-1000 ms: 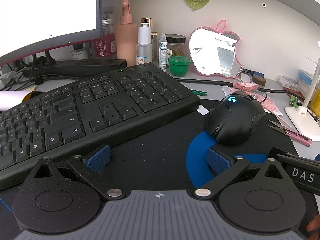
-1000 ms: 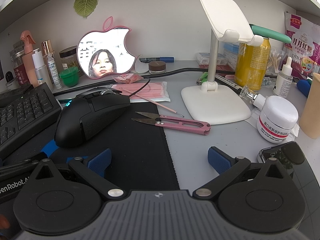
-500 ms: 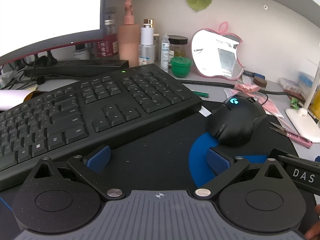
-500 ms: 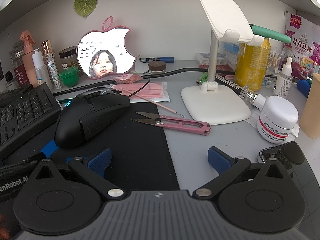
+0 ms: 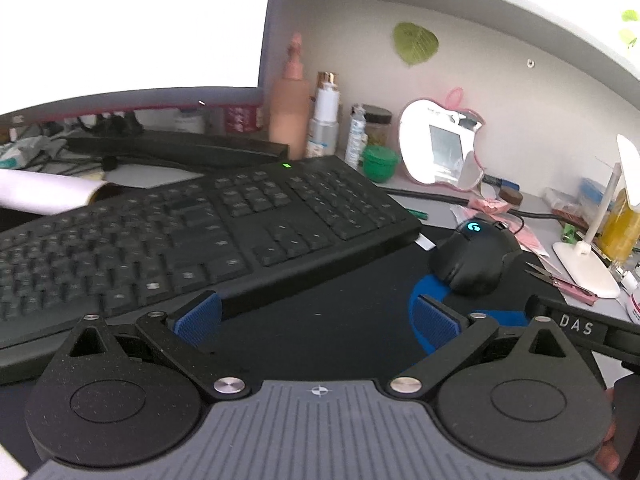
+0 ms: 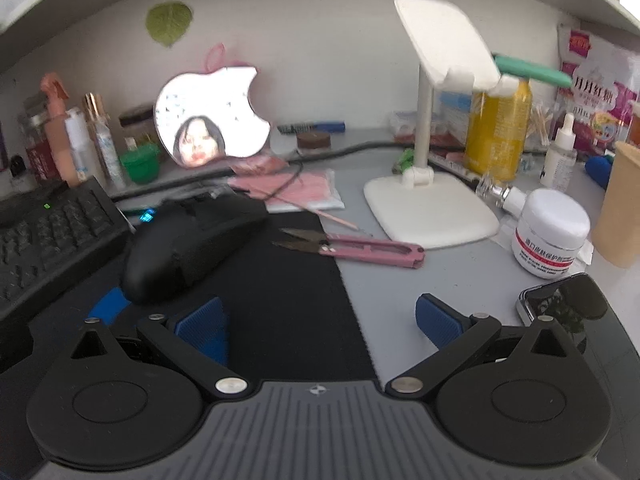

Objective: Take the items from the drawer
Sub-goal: 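Carry both tools back from the desk toward the open white drawer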

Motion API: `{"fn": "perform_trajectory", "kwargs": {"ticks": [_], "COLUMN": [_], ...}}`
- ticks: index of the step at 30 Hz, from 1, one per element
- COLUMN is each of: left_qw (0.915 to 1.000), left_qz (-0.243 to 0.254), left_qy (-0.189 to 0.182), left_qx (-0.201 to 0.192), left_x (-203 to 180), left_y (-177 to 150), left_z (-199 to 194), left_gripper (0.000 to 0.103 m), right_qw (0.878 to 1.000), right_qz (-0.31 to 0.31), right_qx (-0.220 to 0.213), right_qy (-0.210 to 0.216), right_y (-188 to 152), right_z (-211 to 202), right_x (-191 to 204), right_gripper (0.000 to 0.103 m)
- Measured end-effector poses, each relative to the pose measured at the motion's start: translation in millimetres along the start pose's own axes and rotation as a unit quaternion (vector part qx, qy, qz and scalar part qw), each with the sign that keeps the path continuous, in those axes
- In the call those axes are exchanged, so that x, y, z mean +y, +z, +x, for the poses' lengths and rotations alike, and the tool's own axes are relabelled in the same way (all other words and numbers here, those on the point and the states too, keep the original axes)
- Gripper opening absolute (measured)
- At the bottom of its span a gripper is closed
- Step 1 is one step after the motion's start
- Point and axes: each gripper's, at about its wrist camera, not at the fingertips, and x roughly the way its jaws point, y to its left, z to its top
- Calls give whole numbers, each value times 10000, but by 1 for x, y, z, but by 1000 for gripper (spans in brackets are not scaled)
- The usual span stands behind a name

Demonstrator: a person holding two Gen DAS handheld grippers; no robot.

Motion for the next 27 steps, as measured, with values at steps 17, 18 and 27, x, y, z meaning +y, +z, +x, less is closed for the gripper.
{"fn": "perform_trajectory", "kwargs": {"ticks": [17, 18, 27], "left_qw": [9967, 9966, 9914], "left_qz": [-284, -303, -562], "left_qy": [169, 194, 730], "left_qx": [-735, -746, -930], "left_x": [61, 65, 108], "left_y": [-26, -28, -46], "left_z": [-80, -85, -124], "left_gripper": [101, 101, 100], "right_qw": [9897, 9882, 9726], "right_qz": [-423, -462, -907], "right_qx": [-461, -444, -459], "right_qy": [1288, 1391, 2091], "right_y": [-24, -27, -53], "right_z": [-69, -73, -102], "right_x": [73, 78, 124], "right_gripper": [103, 103, 103]}}
